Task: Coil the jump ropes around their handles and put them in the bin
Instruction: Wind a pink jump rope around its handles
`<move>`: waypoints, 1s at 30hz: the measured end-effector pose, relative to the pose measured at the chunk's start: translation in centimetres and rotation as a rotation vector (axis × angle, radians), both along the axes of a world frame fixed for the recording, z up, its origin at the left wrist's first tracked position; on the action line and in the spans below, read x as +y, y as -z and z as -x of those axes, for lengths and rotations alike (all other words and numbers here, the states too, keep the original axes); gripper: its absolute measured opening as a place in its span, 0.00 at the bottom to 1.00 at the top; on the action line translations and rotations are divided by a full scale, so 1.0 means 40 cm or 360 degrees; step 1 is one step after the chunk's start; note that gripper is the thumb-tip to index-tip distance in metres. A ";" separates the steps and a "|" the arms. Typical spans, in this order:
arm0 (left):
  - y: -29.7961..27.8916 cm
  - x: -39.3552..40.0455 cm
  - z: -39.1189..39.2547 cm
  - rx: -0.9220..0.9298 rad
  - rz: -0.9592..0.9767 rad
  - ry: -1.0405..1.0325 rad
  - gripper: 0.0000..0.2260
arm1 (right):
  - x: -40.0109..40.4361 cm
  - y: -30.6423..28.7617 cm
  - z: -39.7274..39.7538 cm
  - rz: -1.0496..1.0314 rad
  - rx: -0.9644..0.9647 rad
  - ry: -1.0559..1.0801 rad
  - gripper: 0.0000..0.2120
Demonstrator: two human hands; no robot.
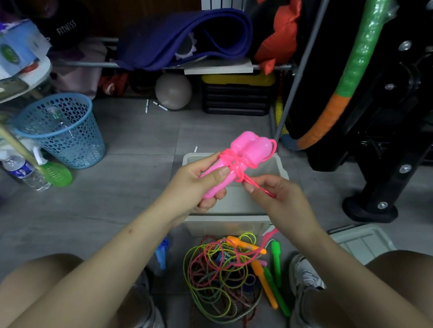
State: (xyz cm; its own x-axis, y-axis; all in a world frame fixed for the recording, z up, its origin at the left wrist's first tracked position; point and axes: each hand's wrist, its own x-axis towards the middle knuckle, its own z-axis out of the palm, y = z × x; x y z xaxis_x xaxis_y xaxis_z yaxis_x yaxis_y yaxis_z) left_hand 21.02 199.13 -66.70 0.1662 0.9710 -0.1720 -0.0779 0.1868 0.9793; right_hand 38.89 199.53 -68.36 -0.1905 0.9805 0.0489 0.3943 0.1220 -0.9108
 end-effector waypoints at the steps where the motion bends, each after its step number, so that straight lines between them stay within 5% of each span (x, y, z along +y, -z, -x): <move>1: 0.002 0.002 0.005 0.0012 -0.0005 -0.0005 0.13 | -0.002 -0.003 -0.007 -0.0032 -0.0089 -0.0012 0.07; 6: -0.004 0.019 0.053 -0.0193 0.0119 0.0038 0.12 | -0.023 -0.006 -0.038 -0.0076 -0.0199 -0.0092 0.10; 9: -0.009 0.014 0.055 0.0003 0.0017 0.0048 0.14 | -0.020 -0.013 -0.047 -0.0055 -0.0155 -0.0031 0.10; 12: -0.004 0.008 0.055 0.0135 -0.0061 0.0084 0.23 | -0.017 -0.022 -0.049 0.0212 0.0112 -0.0081 0.09; 14: -0.002 0.004 0.060 0.0199 -0.0128 0.0155 0.18 | -0.015 -0.022 -0.043 0.0354 0.0248 -0.0125 0.07; 18: -0.015 0.002 0.099 0.0006 -0.0039 0.0647 0.22 | 0.046 -0.026 -0.071 0.0631 0.0518 0.0109 0.13; 21: -0.036 -0.003 0.122 0.0548 -0.0043 0.0816 0.14 | 0.084 -0.051 -0.094 0.0783 0.0825 0.0147 0.14; 23: -0.024 -0.004 0.122 0.1038 -0.0085 0.0636 0.10 | 0.080 -0.049 -0.092 0.0689 0.0690 0.0118 0.14; 25: -0.012 -0.005 0.120 0.1220 -0.0078 0.0415 0.11 | 0.058 -0.039 -0.083 0.0541 0.0219 0.0024 0.16; 28: -0.013 0.001 0.115 0.0804 0.0013 0.0203 0.10 | 0.038 -0.024 -0.072 0.0502 -0.0455 -0.0223 0.17; 30: -0.026 0.000 0.104 0.0480 0.0067 0.0195 0.10 | 0.033 -0.021 -0.068 0.0669 -0.0508 -0.0371 0.12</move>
